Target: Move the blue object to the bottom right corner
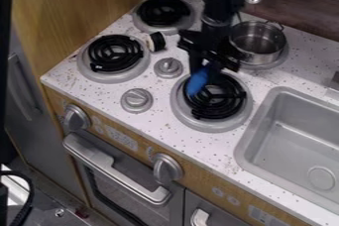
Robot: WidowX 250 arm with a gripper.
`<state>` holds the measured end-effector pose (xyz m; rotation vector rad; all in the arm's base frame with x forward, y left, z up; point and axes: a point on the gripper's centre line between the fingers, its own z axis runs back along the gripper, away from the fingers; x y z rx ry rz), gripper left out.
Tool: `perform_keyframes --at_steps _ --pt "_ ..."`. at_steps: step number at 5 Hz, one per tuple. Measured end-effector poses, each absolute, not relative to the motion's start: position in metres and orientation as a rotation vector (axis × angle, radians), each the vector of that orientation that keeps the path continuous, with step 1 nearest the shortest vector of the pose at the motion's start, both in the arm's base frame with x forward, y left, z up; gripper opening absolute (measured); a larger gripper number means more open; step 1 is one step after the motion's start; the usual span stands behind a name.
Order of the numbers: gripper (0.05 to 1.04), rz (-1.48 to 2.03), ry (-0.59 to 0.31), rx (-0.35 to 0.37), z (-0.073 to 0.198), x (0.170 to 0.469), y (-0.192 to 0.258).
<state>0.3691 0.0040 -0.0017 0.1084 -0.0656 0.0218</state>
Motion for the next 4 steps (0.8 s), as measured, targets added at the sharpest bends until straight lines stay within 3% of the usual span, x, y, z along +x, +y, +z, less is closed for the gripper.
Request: perform_keyframes --at_steps 1,4 --pt "0.381 0.004 -0.023 0.096 -0.019 0.365 -0.009" --pt "0.381 0.032 0.017 0.109 -0.034 0.361 -0.005"
